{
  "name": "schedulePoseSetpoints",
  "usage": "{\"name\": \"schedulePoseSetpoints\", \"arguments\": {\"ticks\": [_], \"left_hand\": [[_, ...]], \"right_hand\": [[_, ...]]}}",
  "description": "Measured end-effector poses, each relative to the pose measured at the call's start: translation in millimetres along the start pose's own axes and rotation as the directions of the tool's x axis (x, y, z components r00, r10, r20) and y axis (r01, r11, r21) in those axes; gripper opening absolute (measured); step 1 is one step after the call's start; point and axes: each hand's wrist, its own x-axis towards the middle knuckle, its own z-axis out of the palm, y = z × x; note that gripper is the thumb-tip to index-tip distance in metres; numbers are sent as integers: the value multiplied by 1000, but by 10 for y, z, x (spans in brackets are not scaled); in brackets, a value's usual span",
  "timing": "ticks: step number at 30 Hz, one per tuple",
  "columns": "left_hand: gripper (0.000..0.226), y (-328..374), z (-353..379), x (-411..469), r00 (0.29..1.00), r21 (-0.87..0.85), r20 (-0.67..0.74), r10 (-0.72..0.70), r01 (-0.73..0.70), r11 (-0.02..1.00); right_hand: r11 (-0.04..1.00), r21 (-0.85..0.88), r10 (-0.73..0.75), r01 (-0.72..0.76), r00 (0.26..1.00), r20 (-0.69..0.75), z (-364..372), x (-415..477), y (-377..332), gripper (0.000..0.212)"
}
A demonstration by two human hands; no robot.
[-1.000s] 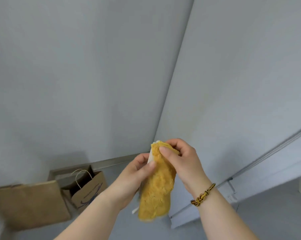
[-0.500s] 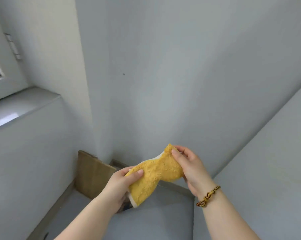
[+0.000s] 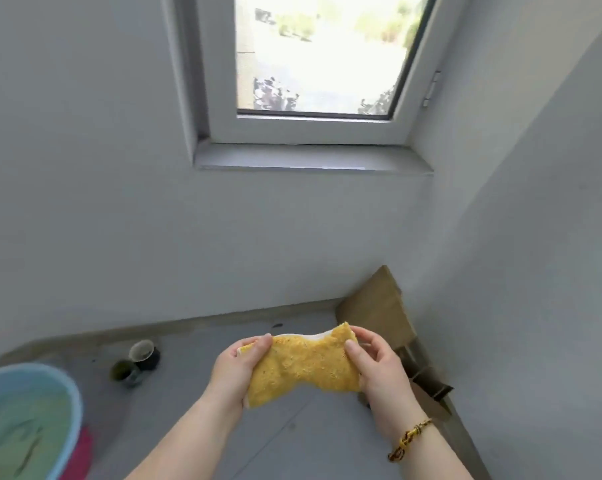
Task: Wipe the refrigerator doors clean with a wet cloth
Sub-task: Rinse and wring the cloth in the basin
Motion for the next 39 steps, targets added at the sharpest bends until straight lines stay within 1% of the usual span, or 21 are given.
{"name": "schedulePoseSetpoints", "arguments": {"ticks": [2,5,9,12,15,18,21,23,26,27,30,31,34,36,37,38,39], "left_hand": [[8,-24,-384,-100,988,-47,-151,31,-38,998],[12,-22,-909,-209,959,-88,-282,24,-51,995],[12,-39,-1749,-396,896,-121,-443,25,-87,989],[13,-23,-2425,-571,871,-191,-491,-1,-106,976],[13,-18,-3123,-717,858,-241,-512,-39,-100,965],[18,19,-3833,-777,851,-235,-522,-54,-82,969],[21,81,-4481,-716,833,-218,-547,-83,-46,975],[23,87,-4845,-589,823,-188,-560,-94,-16,982],[10,-31,-5229,-324,816,-153,-572,-88,0,988],[10,-106,-5307,-240,802,-144,-590,-92,8,990],[13,-538,-5601,159,748,-119,-658,-93,18,993],[14,-702,-5688,280,719,-121,-688,-102,25,992],[24,-1232,-5991,748,660,-89,-744,-103,55,995],[29,-1483,-6151,1088,641,-27,-763,-82,95,995],[31,-1705,-6270,1363,633,0,-773,-36,57,998],[31,-1696,-6303,1445,615,24,-789,-23,68,997],[27,-1809,-6391,1672,597,45,-802,19,28,999]], "right_hand": [[998,-54,24,-18,993,115,361,-27,92,14],[993,-110,58,-33,971,233,847,-78,180,18],[983,-177,121,-57,918,377,1668,-190,315,16],[973,-226,155,-55,879,452,2369,-358,449,16],[963,-259,196,-76,855,480,2999,-574,601,17],[954,-279,237,-109,843,482,3622,-795,783,13],[938,-300,299,-176,848,437,4199,-992,986,9],[927,-324,315,-187,858,406,4530,-1028,1113,9],[919,-360,308,-163,866,394,4974,-906,1337,13],[906,-391,321,-160,863,391,5102,-847,1428,15],[857,-499,354,-127,848,394,5530,-517,2031,21],[844,-525,364,-112,839,405,5644,-431,2260,22],[814,-574,389,-90,818,424,5949,-151,3021,25],[806,-585,399,-93,815,420,6075,48,3399,23],[821,-566,376,-72,815,442,6189,201,3720,22],[808,-586,379,-61,816,437,6217,272,3771,22],[804,-594,370,-33,809,456,6324,413,3974,22]]}}
